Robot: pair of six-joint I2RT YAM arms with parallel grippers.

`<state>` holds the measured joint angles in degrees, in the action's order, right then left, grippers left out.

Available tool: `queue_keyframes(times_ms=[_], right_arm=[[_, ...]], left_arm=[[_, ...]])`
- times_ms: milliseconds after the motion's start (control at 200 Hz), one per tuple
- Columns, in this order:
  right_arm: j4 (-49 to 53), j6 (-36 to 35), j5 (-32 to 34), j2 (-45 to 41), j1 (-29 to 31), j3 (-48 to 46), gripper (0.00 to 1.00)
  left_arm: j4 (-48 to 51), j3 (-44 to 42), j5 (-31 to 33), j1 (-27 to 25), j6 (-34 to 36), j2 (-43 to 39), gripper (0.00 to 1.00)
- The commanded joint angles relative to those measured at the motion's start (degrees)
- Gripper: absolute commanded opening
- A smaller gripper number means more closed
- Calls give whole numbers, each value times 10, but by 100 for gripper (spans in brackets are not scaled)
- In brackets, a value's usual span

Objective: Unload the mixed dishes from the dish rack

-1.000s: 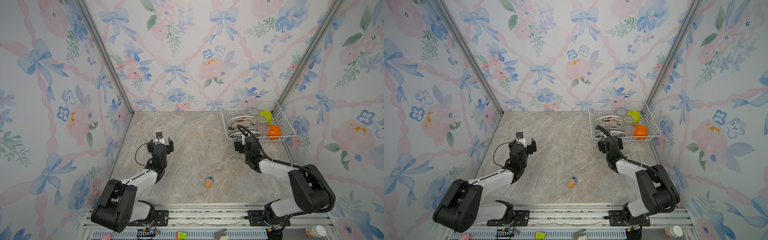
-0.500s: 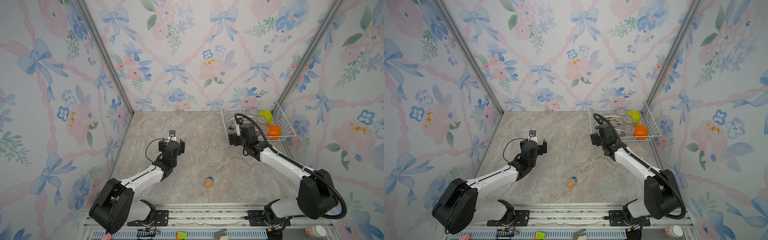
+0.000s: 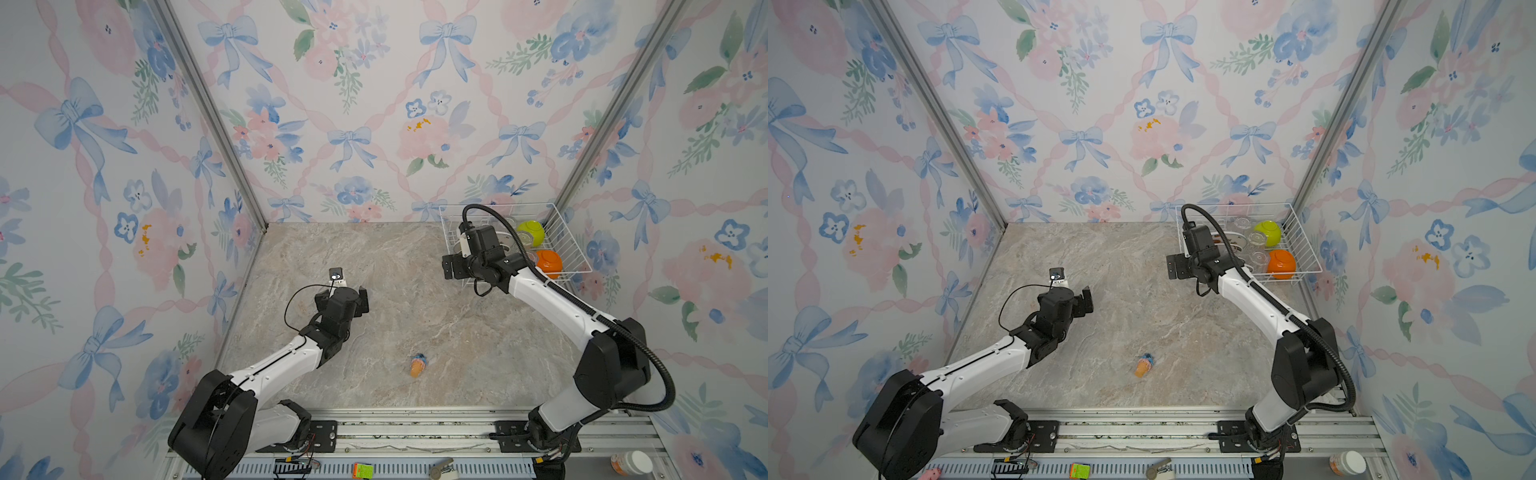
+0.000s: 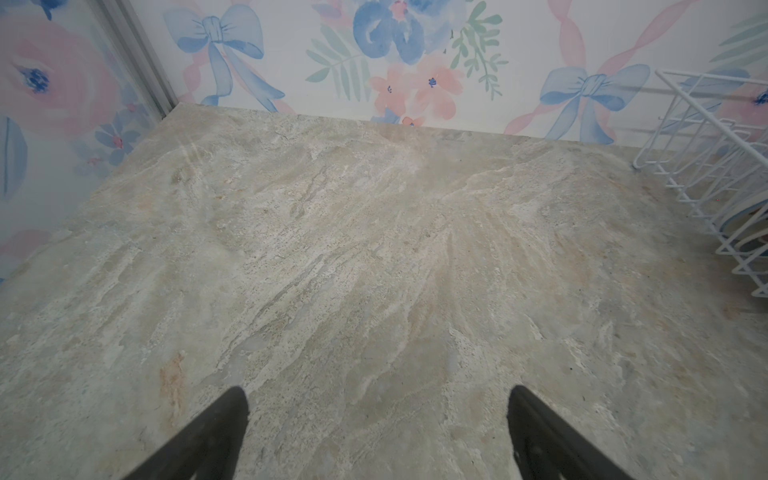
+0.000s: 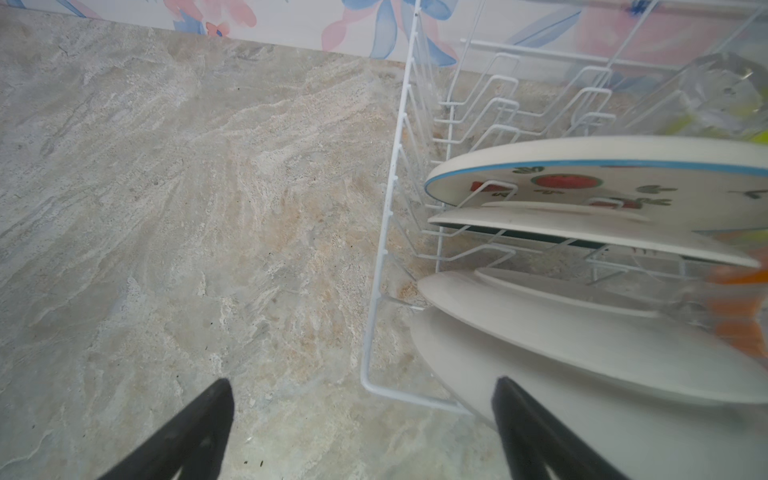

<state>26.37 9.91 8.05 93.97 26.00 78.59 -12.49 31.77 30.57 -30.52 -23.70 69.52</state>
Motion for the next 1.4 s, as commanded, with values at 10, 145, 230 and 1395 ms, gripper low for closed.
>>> queue_keyframes(times_ms=[10, 145, 230, 1395], right_arm=[[49, 18, -8, 41, 7, 52, 97], [61, 22, 0, 79, 6, 87, 92], [80, 22, -2, 110, 6, 115, 85], [141, 42, 11, 233, 26, 214, 34]], left_arm=[[10, -17, 0, -4, -25, -10, 98], [9, -19, 4, -4, -26, -20, 98], [8, -25, 7, -4, -29, -26, 98], [9, -57, 20, -4, -39, -64, 98]])
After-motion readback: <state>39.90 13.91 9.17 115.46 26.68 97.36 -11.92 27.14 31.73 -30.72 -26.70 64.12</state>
